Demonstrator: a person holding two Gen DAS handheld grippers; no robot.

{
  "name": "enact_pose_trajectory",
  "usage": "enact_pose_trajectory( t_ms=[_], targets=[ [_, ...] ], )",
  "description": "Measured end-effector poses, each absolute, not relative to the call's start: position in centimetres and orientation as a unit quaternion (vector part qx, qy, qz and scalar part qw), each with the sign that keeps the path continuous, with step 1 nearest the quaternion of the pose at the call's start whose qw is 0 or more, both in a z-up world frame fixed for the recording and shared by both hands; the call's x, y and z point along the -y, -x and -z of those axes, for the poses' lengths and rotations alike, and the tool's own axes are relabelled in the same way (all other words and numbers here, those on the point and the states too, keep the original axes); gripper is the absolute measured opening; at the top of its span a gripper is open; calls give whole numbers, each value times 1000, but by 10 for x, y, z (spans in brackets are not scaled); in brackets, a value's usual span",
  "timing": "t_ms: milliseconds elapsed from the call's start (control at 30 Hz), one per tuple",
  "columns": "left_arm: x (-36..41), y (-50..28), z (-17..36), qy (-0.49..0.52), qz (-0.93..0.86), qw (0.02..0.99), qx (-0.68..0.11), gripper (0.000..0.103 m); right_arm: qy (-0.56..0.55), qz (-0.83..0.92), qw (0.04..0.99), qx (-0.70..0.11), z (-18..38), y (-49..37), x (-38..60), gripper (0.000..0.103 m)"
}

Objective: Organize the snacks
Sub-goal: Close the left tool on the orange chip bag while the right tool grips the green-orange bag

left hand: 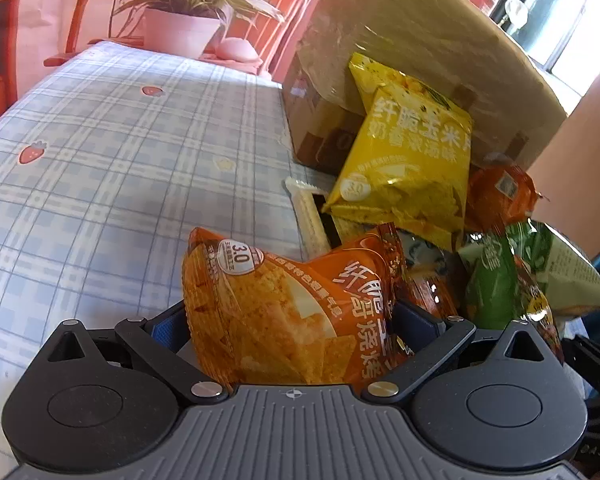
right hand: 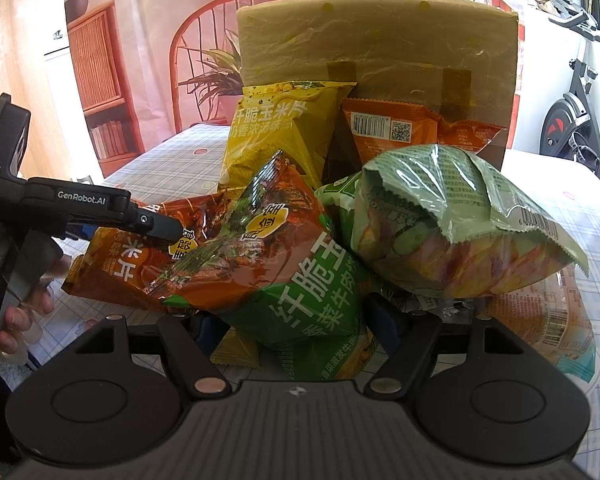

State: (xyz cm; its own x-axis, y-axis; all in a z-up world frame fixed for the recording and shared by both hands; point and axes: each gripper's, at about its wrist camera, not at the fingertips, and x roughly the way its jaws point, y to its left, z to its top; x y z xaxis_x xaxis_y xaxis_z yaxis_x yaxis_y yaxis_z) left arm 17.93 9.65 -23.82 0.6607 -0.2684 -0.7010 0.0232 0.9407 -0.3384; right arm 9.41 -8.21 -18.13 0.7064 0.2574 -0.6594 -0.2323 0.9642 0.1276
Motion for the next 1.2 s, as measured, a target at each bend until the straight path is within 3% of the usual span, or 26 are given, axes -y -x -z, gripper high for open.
enact_pose_trajectory(
  t_ms=[533, 833, 1033, 1200],
  targets=[
    [-106, -146, 238, 190, 92, 887, -412, 101, -3, -128, 923, -362, 178, -96, 78, 77],
    [-102, -136, 235, 186, 96, 896, -391, 78, 13, -124, 925, -359, 178, -99, 72, 79],
    [-105, -127, 220, 181, 88, 912, -357, 61, -10, -137, 926, -353, 174, -96, 76, 71],
    [-99, -122, 207, 157, 97, 924, -336, 58, -23, -149, 928, -341, 166, -92, 76, 68]
  ],
)
